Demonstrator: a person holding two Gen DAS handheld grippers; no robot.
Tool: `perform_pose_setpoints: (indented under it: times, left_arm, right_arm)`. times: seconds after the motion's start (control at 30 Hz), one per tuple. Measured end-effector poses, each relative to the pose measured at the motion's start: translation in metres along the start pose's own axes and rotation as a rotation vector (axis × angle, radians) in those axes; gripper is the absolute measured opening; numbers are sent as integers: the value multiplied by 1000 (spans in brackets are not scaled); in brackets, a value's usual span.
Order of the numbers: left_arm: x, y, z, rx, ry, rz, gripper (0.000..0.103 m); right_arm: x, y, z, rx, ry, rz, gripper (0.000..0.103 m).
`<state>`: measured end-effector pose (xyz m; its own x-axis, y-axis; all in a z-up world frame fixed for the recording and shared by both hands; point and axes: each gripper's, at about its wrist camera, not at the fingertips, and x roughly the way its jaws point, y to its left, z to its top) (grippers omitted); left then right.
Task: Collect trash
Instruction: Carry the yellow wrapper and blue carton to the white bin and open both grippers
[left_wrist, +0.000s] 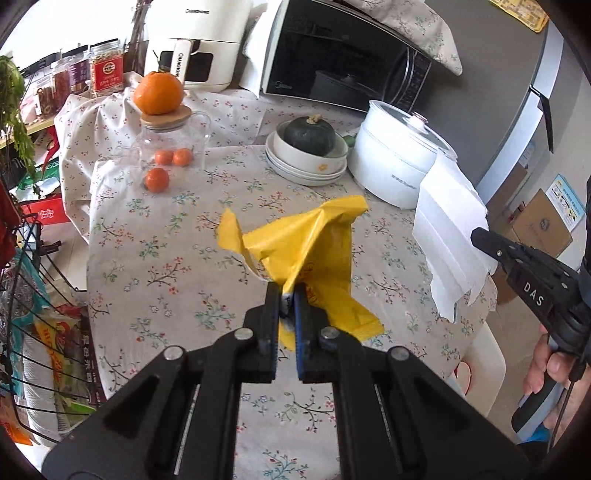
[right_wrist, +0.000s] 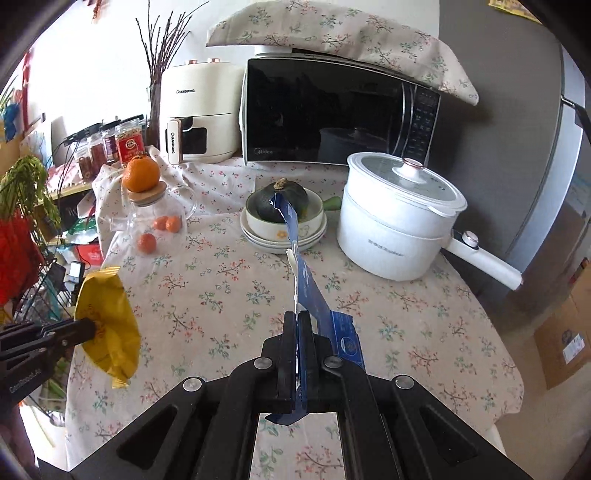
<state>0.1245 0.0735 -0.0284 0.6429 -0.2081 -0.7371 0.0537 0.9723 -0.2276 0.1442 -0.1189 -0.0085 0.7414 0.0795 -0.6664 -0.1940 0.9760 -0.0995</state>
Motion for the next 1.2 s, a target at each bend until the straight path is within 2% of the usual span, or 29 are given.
perform_pose_setpoints:
  times: [0.47, 0.87, 1.2]
  left_arm:
    - [35, -80, -25, 154, 71, -74, 8]
    - [46, -169, -59, 327, 88, -177, 8]
    - [57, -222, -84, 413, 121, -244, 8]
  right_arm:
    - [-49, -108, -71, 198, 22, 27, 1]
    - [-99, -187, -114, 317, -3, -53, 1]
    - [-101, -241, -160, 417, 61, -133, 2]
